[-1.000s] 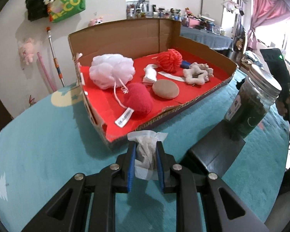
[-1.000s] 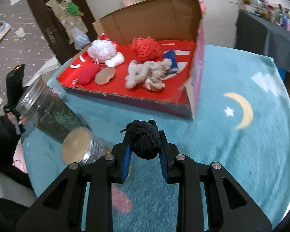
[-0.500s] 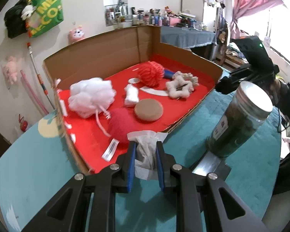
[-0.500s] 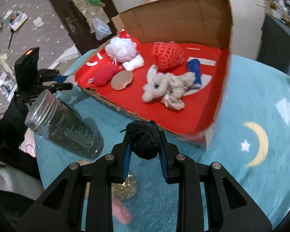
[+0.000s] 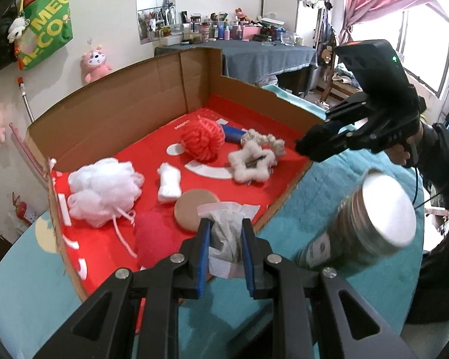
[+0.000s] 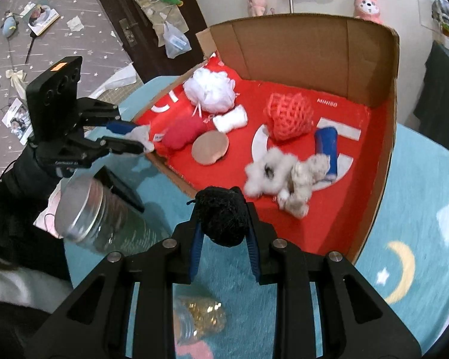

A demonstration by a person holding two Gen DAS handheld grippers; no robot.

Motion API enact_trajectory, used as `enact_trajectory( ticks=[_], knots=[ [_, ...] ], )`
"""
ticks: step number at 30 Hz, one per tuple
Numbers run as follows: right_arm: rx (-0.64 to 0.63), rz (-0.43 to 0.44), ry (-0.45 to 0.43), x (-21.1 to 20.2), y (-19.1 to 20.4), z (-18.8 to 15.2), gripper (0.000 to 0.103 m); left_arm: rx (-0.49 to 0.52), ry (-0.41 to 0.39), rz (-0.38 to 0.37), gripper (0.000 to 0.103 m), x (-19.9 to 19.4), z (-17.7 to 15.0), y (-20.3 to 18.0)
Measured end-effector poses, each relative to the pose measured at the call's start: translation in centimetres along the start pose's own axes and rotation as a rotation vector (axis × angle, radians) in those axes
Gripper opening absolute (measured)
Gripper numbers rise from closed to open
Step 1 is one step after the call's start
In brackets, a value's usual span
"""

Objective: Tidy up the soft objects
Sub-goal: 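Carry the white tissue and black scrunchie over the box with both tools, then lower both items into the box and open both grippers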

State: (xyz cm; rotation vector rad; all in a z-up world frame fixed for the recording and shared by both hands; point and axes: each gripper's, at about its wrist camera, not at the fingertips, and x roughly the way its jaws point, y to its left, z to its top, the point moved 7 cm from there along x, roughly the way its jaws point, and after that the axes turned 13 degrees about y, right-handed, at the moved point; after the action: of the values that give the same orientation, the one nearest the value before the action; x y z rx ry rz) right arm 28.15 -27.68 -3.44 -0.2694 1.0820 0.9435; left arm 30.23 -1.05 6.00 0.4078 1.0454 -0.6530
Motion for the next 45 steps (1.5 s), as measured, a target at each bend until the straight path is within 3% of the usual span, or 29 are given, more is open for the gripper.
enact_trajectory(
  ticks=[8,15,22,26,35,45],
  knots=[
    [0.035,-0.101,0.045,1.6,0.0,3.6,0.025,-0.096,0.092,-0.028,0.021,2.9,4.0,0.7],
    [0.137,-0.151,0.134,4.5,-2.2,7.1,0.025,-0.112,0.156,-0.011,0.021,5.9,6.0,1.6],
    [0.233,-0.165,0.202,6.7,-4.9,8.3,0.025,-0.122,0.203,0.014,0.021,8.1,7.1,2.9],
    [0.254,-0.214,0.228,7.7,-6.1,8.8,0.025,-0.130,0.222,0.025,0.022,9.4,7.5,3.3],
    [0.299,-0.233,0.240,8.5,-7.8,9.5,0.025,-0.150,0.224,0.050,0.022,10.6,8.0,4.2],
    [0.303,-0.252,0.242,8.6,-7.8,9.8,0.028,-0.171,0.198,0.047,0.041,9.7,7.6,4.5]
  ],
)
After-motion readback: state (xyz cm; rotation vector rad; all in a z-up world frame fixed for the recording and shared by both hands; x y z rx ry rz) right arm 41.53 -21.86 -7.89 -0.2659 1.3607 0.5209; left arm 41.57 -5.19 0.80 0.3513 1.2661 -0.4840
